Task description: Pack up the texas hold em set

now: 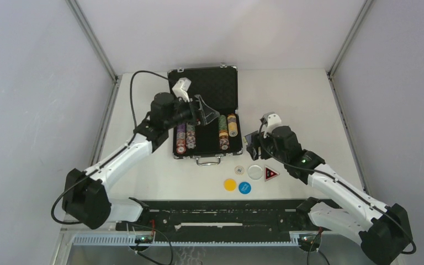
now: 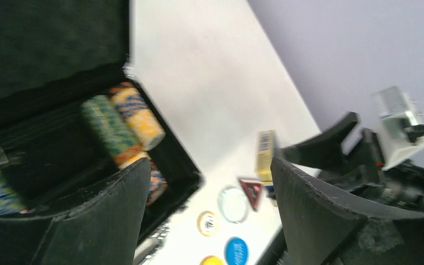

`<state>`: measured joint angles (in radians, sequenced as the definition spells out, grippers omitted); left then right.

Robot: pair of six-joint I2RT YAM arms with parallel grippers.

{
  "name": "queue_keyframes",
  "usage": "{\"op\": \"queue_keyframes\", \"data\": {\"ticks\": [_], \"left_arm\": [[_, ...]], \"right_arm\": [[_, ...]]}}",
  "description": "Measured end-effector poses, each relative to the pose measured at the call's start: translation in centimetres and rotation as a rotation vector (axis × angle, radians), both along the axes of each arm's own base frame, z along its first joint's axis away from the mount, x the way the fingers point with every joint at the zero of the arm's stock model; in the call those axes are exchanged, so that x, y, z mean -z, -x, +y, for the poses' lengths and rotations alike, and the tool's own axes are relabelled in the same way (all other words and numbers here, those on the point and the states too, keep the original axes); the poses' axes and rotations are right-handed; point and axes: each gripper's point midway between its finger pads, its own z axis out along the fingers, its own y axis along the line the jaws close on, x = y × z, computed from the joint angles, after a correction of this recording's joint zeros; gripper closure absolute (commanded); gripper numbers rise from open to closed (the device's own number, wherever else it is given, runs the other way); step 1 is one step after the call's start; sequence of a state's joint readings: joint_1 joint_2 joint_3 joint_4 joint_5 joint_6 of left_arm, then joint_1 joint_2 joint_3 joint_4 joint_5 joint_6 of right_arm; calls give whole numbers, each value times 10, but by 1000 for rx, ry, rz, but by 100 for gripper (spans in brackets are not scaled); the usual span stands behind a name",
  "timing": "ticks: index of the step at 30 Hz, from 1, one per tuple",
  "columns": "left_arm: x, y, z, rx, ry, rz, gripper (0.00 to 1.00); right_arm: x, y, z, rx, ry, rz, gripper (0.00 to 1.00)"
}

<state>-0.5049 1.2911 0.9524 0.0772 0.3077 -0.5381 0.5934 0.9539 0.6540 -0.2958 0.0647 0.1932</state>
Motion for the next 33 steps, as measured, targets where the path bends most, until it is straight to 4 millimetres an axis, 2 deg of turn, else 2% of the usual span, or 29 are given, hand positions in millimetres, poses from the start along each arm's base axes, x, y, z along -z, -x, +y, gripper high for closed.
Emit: {"op": "queue_keyframes", "data": {"ticks": [4, 6, 9, 16, 20, 22, 27, 32, 33], "left_arm": [[-4, 16, -24, 175, 56, 78, 20], [3, 28, -34, 259, 71, 128, 23], [23, 45, -45, 362, 65, 216, 24], [62, 93, -68, 565, 23, 384, 31], [69, 111, -77, 657, 16, 420, 32], [69, 117, -81, 692, 16, 428, 36], [69, 118, -87, 726, 15, 431, 60], [75, 116, -87, 716, 9, 454, 97], [75, 115, -88, 712, 8, 457, 99]], "right_arm": [[-1, 17, 23, -141, 2, -19, 100], [-1, 25, 32, -198, 12, -27, 100], [-1, 34, 42, -261, 27, -40, 99], [-1, 43, 51, -328, 56, -65, 98], [-2, 45, 53, -340, 65, -76, 98], [-3, 47, 54, -346, 65, -82, 98], [-5, 49, 56, -352, 65, -90, 97], [-5, 49, 54, -353, 77, -98, 97], [-5, 48, 54, -352, 83, -100, 95]]}}
